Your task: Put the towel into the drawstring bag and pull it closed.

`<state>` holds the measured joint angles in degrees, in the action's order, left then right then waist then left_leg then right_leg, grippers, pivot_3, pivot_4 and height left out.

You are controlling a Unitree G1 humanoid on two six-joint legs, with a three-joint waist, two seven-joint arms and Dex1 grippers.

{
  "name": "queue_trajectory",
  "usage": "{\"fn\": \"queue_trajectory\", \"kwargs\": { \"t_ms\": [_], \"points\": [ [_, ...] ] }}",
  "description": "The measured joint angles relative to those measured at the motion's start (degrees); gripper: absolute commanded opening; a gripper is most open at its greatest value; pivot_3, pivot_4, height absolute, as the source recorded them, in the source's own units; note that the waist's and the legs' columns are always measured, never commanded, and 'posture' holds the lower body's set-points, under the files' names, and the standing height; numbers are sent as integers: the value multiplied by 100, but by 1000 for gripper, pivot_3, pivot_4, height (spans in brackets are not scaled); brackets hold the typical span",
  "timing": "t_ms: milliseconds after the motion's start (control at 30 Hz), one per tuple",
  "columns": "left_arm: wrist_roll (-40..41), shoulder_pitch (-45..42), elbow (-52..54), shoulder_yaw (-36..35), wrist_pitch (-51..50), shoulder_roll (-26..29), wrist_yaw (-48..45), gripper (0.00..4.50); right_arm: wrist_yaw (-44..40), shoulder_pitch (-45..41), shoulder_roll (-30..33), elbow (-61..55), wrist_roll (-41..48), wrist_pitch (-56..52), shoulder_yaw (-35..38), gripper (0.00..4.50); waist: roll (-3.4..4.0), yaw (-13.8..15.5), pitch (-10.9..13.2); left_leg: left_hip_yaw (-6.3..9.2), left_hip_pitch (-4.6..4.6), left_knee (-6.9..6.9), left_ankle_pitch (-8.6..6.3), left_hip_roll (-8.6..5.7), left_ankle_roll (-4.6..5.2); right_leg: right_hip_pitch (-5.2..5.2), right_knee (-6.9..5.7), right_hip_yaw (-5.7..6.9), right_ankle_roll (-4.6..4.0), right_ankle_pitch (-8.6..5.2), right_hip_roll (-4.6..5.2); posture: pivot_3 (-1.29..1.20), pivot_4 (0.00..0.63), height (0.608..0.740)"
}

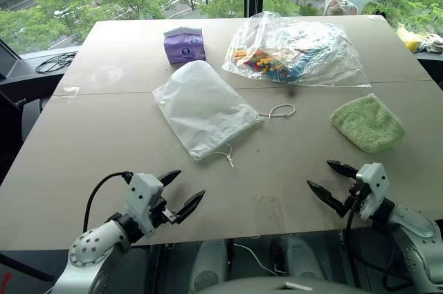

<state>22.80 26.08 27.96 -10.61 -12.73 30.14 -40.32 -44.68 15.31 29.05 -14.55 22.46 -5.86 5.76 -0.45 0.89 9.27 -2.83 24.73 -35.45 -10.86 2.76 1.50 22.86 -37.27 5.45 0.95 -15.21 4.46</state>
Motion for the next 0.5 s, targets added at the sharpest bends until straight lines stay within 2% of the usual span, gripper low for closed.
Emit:
{"fn": "queue_trajectory", "kwargs": {
  "t_ms": [500],
  "points": [
    [-78,-34,9,212,178,-120,9,4458,-134,33,0,188,-53,404,0,4500,0,1,0,0,-4,-6,1,4,1,-1,-10,-7,-1,0,-30,0,150,740]
  ]
}}
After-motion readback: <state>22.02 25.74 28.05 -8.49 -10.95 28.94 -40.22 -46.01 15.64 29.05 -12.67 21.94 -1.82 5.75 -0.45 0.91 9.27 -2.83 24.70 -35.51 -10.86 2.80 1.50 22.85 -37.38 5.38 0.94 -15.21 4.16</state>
